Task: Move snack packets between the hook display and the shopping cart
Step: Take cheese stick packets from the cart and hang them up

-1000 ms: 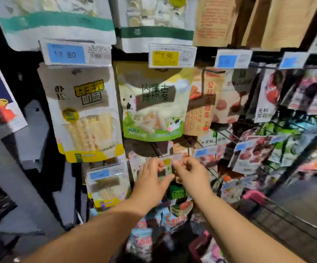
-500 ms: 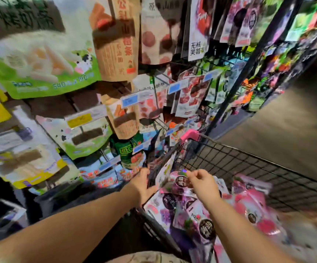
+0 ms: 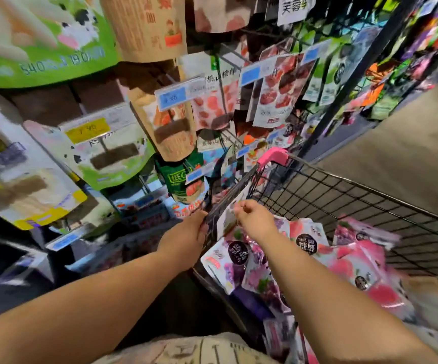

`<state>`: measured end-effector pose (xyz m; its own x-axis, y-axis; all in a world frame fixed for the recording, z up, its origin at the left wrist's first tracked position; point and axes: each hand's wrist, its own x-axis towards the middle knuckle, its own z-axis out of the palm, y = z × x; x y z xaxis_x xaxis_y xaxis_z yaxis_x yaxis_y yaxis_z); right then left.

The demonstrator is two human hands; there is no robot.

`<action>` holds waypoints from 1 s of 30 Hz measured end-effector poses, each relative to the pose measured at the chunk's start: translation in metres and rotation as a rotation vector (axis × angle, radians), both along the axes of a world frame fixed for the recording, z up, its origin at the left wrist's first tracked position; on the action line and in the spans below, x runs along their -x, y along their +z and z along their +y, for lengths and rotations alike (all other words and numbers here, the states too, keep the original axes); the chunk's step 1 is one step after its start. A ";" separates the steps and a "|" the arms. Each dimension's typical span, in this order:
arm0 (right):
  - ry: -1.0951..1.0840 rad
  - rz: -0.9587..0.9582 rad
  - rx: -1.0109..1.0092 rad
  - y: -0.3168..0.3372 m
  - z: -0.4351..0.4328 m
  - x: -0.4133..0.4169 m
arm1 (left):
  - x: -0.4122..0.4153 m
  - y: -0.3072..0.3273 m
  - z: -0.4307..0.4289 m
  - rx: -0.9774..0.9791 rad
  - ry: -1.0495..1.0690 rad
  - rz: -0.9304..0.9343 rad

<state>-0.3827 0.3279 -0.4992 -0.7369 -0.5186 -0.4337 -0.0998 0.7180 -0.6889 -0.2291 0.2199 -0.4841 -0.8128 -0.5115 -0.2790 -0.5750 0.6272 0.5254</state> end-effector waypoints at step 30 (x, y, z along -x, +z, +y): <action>0.165 0.235 -0.044 -0.021 -0.015 0.027 | 0.010 0.010 0.000 -0.050 0.039 -0.072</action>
